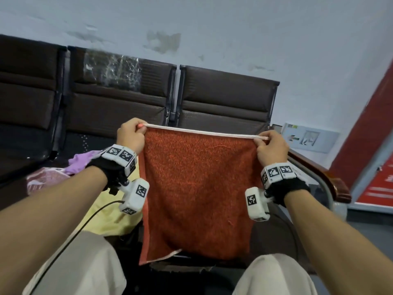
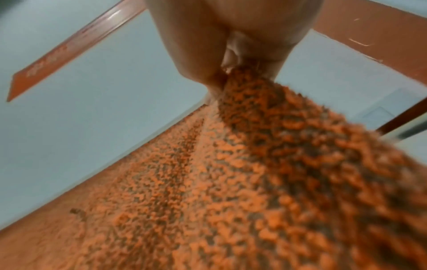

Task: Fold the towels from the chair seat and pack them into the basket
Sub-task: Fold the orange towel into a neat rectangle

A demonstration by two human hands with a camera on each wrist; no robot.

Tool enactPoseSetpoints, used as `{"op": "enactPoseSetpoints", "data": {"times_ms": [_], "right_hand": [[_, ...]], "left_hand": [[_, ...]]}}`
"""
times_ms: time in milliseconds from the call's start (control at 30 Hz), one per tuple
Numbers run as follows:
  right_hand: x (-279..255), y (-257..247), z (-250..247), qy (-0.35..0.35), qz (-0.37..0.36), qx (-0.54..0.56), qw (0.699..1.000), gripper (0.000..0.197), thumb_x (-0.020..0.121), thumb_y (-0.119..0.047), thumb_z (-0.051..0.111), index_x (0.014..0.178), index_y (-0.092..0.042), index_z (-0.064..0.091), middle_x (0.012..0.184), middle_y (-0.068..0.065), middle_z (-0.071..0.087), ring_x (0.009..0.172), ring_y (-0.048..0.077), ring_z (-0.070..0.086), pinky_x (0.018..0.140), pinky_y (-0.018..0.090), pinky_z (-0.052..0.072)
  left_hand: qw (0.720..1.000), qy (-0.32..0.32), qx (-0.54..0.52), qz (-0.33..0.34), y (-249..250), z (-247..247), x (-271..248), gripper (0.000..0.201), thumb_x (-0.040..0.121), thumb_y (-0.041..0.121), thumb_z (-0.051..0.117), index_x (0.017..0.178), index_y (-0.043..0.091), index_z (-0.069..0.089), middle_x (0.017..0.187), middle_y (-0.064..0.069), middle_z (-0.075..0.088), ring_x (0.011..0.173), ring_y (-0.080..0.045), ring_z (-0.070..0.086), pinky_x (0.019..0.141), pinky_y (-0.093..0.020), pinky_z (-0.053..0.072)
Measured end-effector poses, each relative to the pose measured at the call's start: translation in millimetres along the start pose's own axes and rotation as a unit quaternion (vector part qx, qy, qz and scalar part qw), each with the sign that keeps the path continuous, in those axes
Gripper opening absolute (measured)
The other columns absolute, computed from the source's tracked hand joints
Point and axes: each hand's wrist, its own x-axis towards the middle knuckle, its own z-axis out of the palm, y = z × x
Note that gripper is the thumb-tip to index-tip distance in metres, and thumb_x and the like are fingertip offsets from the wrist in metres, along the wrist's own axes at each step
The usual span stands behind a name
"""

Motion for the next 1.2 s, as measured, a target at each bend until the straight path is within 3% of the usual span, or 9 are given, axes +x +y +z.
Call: {"op": "enactPoseSetpoints", "data": {"times_ms": [167,300,367,433,500,667,767,1033,1200], "right_hand": [[-5.4,38.8,40.9,-0.075,0.083,-0.018,0.994,0.01,0.086,-0.025,0.064,0.092,-0.018,0.063,0.104,0.013,0.068,0.107,0.032,0.058,0.087,0.03,0.041],[-10.2,60.6,70.7,-0.108,0.193,0.042,0.974,0.009,0.081,-0.019,0.067,0.09,-0.018,0.066,0.102,0.01,0.068,0.101,0.029,0.061,0.091,0.035,0.046],[-19.4,65.5,83.8,-0.139,0.225,0.131,0.956,0.008,0.082,-0.01,0.066,0.088,-0.013,0.07,0.084,0.007,0.067,0.078,0.023,0.062,0.074,0.035,0.055],[-34.3,68.2,96.2,-0.18,0.244,0.229,0.925,0.014,0.084,-0.005,0.061,0.08,-0.01,0.073,0.064,0.001,0.065,0.054,0.013,0.055,0.044,0.024,0.048],[-43.8,67.6,107.6,-0.241,0.231,0.258,0.907,0.022,0.086,-0.004,0.058,0.074,-0.012,0.074,0.057,-0.003,0.064,0.044,0.007,0.053,0.035,0.018,0.042],[-40.6,69.0,120.8,-0.347,0.229,0.356,0.837,0.029,0.09,-0.005,0.054,0.07,-0.01,0.074,0.065,0.005,0.068,0.053,0.013,0.064,0.048,0.025,0.054],[-35.2,84.3,125.6,-0.301,0.267,0.342,0.849,0.024,0.088,-0.002,0.055,0.07,-0.005,0.07,0.063,0.007,0.069,0.058,0.016,0.068,0.052,0.025,0.056],[-28.2,115.6,141.6,-0.23,0.334,0.263,0.876,0.018,0.084,0.001,0.055,0.071,-0.002,0.067,0.05,0.001,0.063,0.047,0.008,0.062,0.044,0.019,0.049],[-29.3,108.6,136.1,-0.324,0.326,0.372,0.806,0.03,0.084,0.002,0.038,0.091,0.005,0.067,0.084,0.013,0.074,0.076,0.019,0.072,0.059,0.023,0.055]], "left_hand": [[0.995,-0.071,-0.012,-0.063,-42.7,31.4,-0.2,0.015,0.089,0.01,0.054,0.095,0.015,0.066,0.099,-0.011,0.068,0.098,-0.028,0.061,0.087,-0.033,0.045],[0.986,-0.126,-0.069,-0.082,-57.4,59.6,-6.4,0.015,0.091,0.013,0.051,0.093,0.022,0.063,0.082,0.001,0.062,0.078,-0.02,0.06,0.068,-0.031,0.047],[0.978,-0.144,-0.108,-0.101,-63.0,71.3,-13.0,0.017,0.09,0.01,0.053,0.088,0.021,0.066,0.077,0.002,0.062,0.07,-0.015,0.058,0.061,-0.026,0.045],[0.969,-0.158,-0.141,-0.128,-70.3,80.9,-22.3,0.02,0.088,0.008,0.055,0.082,0.021,0.068,0.074,-0.002,0.062,0.063,-0.013,0.056,0.055,-0.023,0.043],[0.964,-0.177,-0.142,-0.136,-77.6,88.3,-27.2,0.021,0.088,0.009,0.056,0.08,0.022,0.07,0.074,-0.003,0.064,0.061,-0.01,0.056,0.05,-0.018,0.041],[0.961,-0.177,-0.128,-0.168,-98.5,98.2,-20.1,0.022,0.087,0.008,0.055,0.079,0.023,0.069,0.098,-0.008,0.069,0.088,-0.019,0.062,0.082,-0.036,0.051],[0.967,-0.108,-0.083,-0.216,-120.6,98.8,-8.4,0.025,0.086,0.004,0.052,0.075,0.021,0.066,0.114,-0.017,0.065,0.113,-0.032,0.057,0.1,-0.045,0.044],[0.955,-0.088,-0.039,-0.279,-143.8,107.8,2.8,0.023,0.083,0.003,0.052,0.074,0.019,0.066,0.113,-0.032,0.061,0.108,-0.047,0.054,0.094,-0.05,0.045],[0.955,-0.107,-0.096,-0.261,-133.8,103.3,0.3,0.019,0.084,0.008,0.057,0.077,0.022,0.068,0.109,-0.021,0.066,0.087,-0.022,0.055,0.087,-0.042,0.048]]}}
